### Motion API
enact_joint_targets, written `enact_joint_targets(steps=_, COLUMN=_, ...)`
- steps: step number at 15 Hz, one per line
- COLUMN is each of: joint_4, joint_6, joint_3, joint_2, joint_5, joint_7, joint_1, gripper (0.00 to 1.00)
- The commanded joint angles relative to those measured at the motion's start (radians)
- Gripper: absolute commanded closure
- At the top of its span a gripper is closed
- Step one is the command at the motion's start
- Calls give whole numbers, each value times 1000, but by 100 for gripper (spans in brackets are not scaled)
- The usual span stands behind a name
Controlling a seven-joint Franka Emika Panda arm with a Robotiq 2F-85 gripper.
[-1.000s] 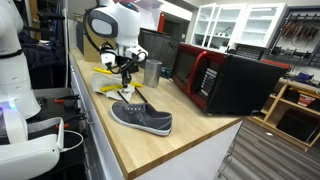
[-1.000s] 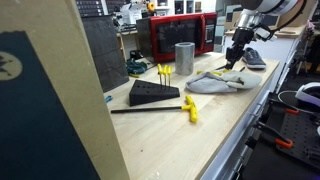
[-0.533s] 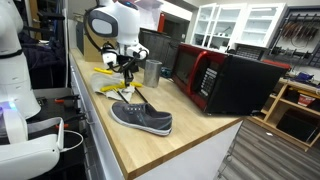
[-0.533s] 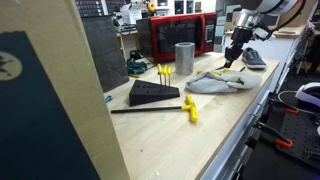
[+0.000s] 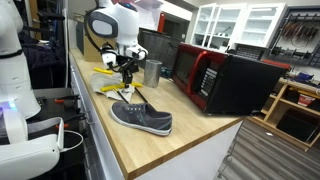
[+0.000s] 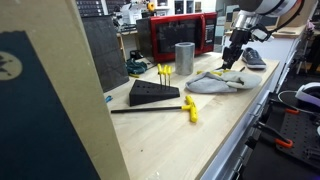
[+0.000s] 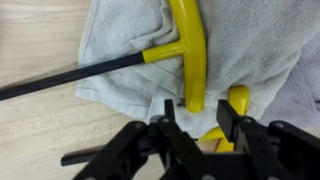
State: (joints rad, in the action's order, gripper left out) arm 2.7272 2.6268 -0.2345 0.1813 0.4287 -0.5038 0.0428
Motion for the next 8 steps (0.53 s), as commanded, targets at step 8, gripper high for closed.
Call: enact_joint_targets(steps=8, joint_4=12, joint_6=11, joint_3=18, joint_2=1, joint_5=-10, joint_7=27, joint_1=8, gripper=95)
